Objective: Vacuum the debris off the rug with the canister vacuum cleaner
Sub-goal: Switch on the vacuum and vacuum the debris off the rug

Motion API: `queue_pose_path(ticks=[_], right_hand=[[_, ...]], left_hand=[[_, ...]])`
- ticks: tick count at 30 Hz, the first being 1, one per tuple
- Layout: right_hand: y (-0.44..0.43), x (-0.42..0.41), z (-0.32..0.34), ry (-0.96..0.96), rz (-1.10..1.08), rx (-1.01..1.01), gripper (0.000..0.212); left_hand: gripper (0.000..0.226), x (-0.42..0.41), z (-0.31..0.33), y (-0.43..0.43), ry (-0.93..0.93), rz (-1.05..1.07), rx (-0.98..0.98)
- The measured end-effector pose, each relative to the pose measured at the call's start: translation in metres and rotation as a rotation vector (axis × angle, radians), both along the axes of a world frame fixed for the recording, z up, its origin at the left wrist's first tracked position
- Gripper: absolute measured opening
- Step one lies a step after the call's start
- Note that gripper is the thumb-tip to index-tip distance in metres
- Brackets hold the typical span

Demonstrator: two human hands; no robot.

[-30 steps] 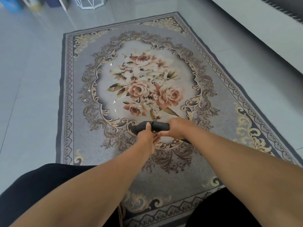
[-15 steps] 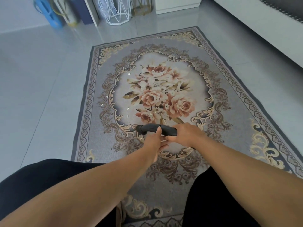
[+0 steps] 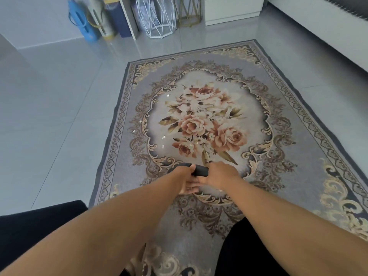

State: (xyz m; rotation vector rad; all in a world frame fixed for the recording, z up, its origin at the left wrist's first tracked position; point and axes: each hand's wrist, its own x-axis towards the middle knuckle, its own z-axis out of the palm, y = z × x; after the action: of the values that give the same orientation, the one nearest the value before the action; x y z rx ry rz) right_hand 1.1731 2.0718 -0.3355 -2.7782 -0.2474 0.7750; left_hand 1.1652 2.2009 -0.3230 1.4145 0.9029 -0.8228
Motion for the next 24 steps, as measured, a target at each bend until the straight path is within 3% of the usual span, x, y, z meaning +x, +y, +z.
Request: queue_pose_path(ticks=[4,10,13,17,24], right_hand=[[-0.007,0.017,-0.011,-0.038,0.015,0.033,0.049],[0.004,0.049,-0.012,-0.125,-0.088,0.09,0.046],[0.01,0.07,-0.004,-0.082,-0.082,0.117,0.042],[0.019,0.089,-0.001,-0.097,-0.082,0.156,0.049],[0.052,0.096,-0.015,-0.104,-0.055,0.057,0.056]], left_hand=[[0.039,0.022,-0.009,0.019,0.023,-0.12,-0.073],[0.037,0.063,-0.009,0.028,-0.077,0.009,-0.15],[0.036,0.088,0.003,0.048,-0.057,-0.13,-0.176],[0.052,0.101,0.004,0.07,-0.09,-0.234,-0.19],[0.048,0.081,-0.043,0.046,-0.271,0.208,-0.07]])
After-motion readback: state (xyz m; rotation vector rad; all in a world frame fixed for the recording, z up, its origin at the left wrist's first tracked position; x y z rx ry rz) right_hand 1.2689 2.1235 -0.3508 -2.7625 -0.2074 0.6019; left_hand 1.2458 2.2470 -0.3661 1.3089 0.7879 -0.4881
